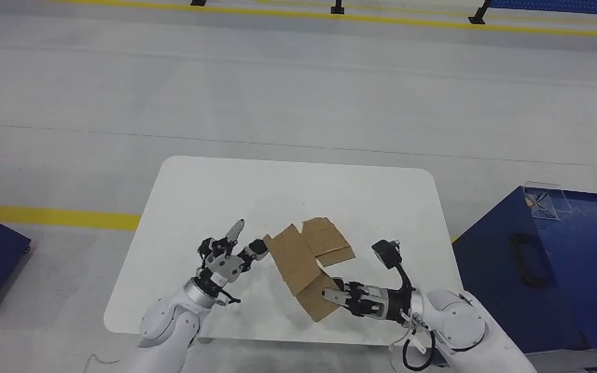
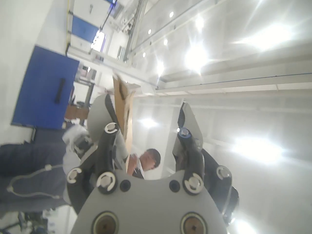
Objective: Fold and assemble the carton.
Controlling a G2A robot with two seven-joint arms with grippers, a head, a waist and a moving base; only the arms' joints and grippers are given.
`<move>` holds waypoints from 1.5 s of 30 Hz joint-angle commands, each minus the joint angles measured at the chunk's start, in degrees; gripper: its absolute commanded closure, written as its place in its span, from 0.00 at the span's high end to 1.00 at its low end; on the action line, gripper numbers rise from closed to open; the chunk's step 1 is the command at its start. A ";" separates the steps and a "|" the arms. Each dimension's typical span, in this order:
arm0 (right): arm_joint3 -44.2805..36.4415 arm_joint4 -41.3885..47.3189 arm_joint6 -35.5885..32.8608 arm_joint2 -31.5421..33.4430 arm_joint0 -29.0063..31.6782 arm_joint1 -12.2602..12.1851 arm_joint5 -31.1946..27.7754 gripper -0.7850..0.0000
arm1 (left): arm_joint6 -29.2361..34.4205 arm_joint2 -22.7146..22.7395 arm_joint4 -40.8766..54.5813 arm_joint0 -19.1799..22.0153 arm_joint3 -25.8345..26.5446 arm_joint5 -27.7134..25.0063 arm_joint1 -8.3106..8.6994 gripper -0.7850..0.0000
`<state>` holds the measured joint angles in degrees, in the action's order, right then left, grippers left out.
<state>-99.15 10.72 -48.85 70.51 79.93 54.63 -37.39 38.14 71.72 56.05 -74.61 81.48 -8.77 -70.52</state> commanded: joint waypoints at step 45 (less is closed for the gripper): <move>-8.88 -14.27 -12.54 1.01 4.93 -3.16 1.46 0.00 | 13.71 -8.87 -12.86 7.36 1.02 16.95 -0.36 1.00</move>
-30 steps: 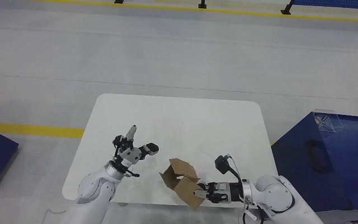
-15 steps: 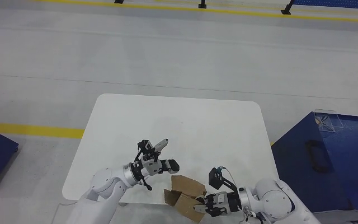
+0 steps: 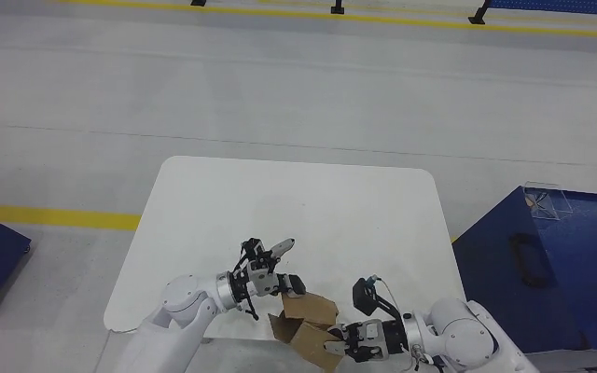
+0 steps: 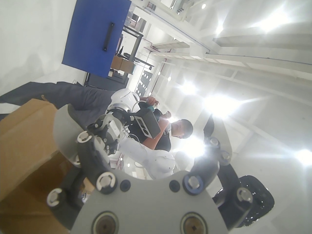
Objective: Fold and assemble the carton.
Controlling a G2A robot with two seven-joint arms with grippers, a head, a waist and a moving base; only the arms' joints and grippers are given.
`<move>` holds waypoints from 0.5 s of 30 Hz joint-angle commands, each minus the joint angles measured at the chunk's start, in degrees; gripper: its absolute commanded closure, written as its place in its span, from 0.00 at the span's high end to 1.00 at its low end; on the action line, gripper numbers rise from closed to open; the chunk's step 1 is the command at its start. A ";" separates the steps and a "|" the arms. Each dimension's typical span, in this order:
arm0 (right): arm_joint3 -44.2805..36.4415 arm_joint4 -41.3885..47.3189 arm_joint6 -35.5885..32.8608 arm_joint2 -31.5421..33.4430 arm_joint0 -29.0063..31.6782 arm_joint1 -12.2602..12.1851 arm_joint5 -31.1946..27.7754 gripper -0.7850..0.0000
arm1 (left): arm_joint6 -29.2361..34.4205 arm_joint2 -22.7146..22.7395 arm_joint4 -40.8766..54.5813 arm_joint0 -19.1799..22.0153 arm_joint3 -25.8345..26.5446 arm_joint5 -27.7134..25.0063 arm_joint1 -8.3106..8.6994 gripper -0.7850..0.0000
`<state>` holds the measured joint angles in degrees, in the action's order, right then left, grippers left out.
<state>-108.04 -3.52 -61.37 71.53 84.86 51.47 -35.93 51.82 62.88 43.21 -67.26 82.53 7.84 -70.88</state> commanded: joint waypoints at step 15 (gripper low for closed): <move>2.23 2.57 -0.97 0.30 -1.87 -0.31 2.74 0.00 | -10.48 6.41 -18.63 -4.77 10.45 -12.55 1.75 1.00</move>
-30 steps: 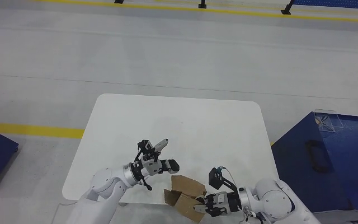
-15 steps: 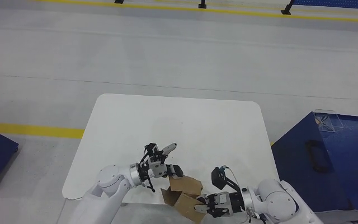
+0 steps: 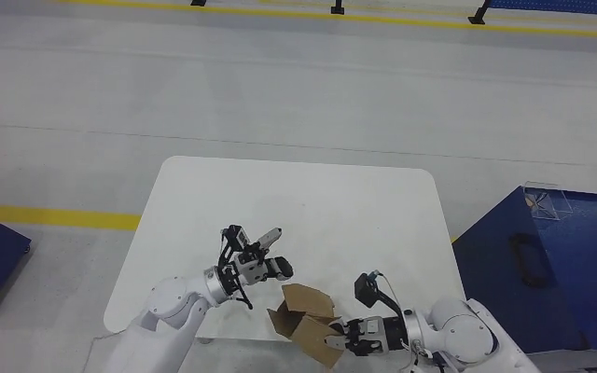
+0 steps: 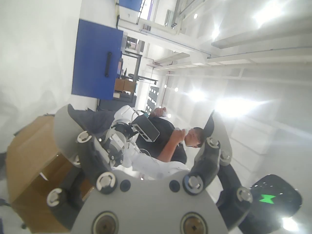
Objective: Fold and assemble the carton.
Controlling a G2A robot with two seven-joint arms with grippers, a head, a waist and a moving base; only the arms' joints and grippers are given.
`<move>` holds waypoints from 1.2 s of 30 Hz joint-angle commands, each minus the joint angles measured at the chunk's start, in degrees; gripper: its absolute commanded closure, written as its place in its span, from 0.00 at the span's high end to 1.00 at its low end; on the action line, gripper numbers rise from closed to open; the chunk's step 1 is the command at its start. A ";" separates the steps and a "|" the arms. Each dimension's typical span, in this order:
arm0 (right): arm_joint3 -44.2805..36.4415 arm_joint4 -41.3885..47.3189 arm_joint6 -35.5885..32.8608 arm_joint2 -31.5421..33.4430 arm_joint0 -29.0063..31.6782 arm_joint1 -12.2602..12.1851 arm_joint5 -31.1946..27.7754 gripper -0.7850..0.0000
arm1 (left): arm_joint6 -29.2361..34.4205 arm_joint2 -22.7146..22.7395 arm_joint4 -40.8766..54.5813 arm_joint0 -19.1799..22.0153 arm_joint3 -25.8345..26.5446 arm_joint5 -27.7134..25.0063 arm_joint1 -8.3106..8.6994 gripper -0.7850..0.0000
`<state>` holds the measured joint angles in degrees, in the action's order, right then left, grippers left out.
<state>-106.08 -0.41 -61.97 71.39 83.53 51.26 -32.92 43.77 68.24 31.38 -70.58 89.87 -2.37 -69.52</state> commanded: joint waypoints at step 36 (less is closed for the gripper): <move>0.57 11.75 -12.98 -0.73 -7.81 -2.62 3.58 0.00 | 1.49 -5.35 -70.18 -10.54 20.96 -2.32 3.39 1.00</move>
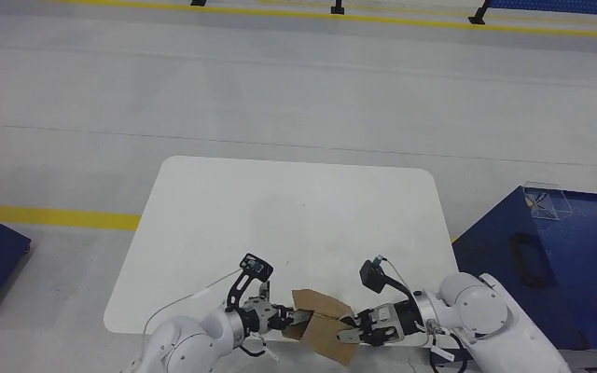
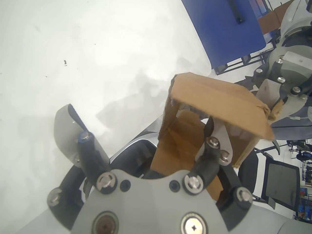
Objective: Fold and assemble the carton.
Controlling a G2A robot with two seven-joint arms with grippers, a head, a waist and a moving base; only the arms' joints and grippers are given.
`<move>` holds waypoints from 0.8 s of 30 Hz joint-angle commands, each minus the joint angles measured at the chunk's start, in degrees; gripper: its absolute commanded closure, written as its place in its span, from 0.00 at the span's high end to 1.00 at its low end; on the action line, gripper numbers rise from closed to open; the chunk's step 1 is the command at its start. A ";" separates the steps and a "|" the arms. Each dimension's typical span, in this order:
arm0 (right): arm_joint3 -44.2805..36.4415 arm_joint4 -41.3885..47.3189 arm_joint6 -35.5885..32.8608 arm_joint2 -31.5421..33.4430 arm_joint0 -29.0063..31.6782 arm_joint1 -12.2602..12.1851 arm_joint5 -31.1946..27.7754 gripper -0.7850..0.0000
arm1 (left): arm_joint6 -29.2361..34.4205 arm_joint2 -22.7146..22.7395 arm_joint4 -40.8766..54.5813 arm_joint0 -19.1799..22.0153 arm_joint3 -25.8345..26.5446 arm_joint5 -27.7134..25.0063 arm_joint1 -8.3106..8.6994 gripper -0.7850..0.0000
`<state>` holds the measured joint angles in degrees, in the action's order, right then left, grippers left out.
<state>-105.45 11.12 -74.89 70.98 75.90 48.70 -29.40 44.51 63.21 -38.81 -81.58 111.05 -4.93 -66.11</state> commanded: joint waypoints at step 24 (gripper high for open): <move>-1.44 -3.91 1.52 -2.57 -2.04 -2.07 -1.52 0.00 | 6.45 -3.72 2.52 5.55 -3.31 2.31 -0.35 0.00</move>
<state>-107.10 7.16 -73.44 68.60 74.00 46.69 -30.84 50.92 59.70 -36.31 -76.23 107.90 -2.72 -66.42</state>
